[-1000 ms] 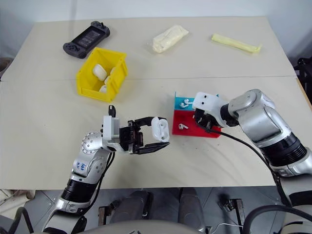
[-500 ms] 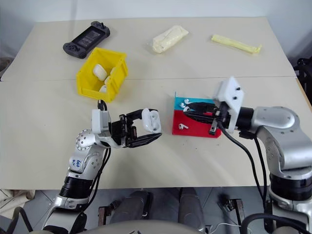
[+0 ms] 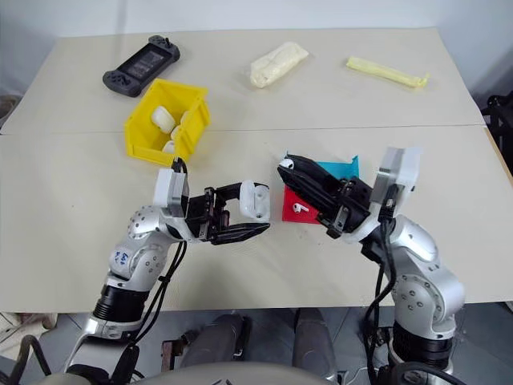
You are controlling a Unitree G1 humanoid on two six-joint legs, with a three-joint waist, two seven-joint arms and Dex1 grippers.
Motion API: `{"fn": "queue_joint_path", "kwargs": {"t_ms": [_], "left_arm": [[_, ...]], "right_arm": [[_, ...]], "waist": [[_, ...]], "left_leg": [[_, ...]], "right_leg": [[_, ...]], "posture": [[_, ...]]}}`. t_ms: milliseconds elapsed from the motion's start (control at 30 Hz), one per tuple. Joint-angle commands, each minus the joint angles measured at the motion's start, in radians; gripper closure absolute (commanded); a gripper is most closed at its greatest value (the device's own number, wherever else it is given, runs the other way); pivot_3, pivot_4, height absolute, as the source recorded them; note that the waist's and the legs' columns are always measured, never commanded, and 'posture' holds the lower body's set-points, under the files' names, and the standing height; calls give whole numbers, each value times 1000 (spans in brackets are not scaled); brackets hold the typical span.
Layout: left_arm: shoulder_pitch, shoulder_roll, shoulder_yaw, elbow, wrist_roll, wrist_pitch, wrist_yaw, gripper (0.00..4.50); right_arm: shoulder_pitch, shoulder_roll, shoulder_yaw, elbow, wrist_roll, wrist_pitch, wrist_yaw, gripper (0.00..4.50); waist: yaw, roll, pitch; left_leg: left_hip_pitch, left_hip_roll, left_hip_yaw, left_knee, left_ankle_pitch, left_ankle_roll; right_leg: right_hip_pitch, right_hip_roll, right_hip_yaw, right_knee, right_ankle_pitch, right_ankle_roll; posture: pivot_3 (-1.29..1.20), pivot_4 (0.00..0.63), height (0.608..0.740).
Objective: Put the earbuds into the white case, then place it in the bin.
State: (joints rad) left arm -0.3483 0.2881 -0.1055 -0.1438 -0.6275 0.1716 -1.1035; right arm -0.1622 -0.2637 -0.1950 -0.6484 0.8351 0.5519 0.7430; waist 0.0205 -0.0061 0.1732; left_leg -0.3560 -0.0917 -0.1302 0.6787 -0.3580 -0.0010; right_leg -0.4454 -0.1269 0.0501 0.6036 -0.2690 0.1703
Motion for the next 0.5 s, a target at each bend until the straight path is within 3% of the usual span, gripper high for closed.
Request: {"fn": "queue_joint_path", "kwargs": {"t_ms": [33,500], "left_arm": [[-14,12,15,-43,-34,27,-7,1690],[-26,24,20,-88,-29,72,-7,1690]], "right_arm": [[32,23,66,-43,-2,-67,-1,3976],[37,27,198,133,-116,-264,88,3976]], "waist": [[0,0,0],[-3,0,0]], "left_leg": [[0,0,0,0,0,0],[1,0,0,0,0,0]], "right_leg": [[0,0,0,0,0,0],[0,0,0,-1,0,0]], "posture": [[0,150,740],[0,150,740]]}}
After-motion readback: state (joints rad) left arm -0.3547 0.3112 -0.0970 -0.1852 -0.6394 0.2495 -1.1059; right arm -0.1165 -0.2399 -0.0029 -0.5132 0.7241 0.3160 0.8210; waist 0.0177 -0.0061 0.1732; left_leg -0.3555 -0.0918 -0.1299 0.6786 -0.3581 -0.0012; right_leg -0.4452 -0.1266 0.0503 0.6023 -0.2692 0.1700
